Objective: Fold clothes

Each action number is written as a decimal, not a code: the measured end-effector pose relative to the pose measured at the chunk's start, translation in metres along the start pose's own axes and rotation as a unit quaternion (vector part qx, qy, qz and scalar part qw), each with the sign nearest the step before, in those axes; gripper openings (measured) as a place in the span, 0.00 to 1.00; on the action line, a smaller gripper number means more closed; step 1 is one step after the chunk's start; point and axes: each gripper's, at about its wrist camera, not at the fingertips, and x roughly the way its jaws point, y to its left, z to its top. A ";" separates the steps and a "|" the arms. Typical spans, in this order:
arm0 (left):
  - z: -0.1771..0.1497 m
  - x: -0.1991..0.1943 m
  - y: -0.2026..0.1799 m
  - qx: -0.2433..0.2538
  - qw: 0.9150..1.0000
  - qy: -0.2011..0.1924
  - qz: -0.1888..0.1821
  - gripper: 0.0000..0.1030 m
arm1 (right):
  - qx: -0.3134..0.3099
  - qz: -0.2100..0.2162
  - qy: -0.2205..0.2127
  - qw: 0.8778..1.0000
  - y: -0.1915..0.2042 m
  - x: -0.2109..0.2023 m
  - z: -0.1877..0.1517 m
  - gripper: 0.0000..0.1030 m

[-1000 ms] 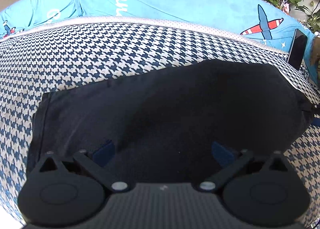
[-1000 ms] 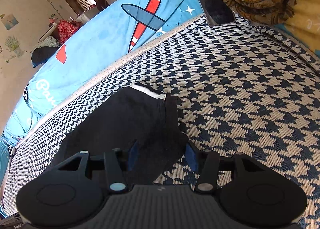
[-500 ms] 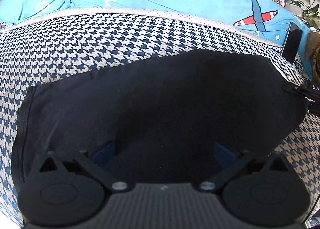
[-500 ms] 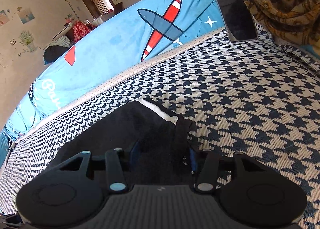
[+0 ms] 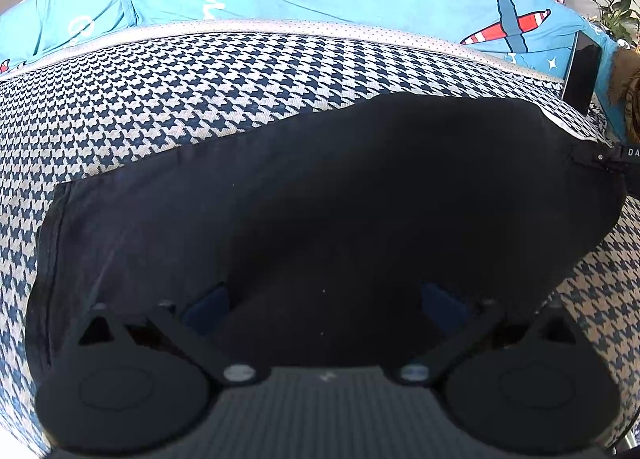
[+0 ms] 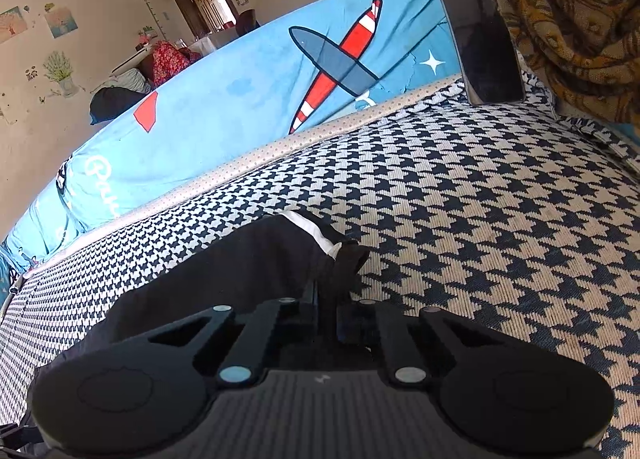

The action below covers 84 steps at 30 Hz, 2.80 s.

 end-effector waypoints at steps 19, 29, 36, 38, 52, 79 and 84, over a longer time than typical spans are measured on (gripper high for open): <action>0.007 -0.012 0.033 -0.065 0.996 -0.039 0.040 1.00 | -0.243 0.091 -0.026 0.965 0.140 -0.025 -0.051 0.08; 0.008 -0.011 0.038 -0.071 0.996 -0.039 0.046 1.00 | -0.319 0.094 0.025 0.943 0.172 0.007 -0.098 0.14; 0.009 -0.012 0.039 -0.074 0.995 -0.041 0.043 1.00 | -0.323 0.121 0.068 0.936 0.176 0.003 -0.090 0.28; 0.009 -0.012 0.039 -0.075 0.996 -0.041 0.041 1.00 | -0.300 0.134 0.072 0.942 0.170 -0.005 -0.080 0.28; 0.007 -0.007 0.038 -0.070 0.996 -0.027 0.042 1.00 | -0.269 0.067 0.052 0.959 0.158 0.005 -0.069 0.28; 0.003 -0.001 0.039 -0.050 0.997 -0.002 0.059 1.00 | -0.222 0.036 0.003 0.974 0.166 0.019 -0.050 0.28; 0.003 0.000 0.039 -0.039 0.997 0.001 0.061 1.00 | -0.215 0.014 0.028 0.976 0.173 0.043 -0.052 0.33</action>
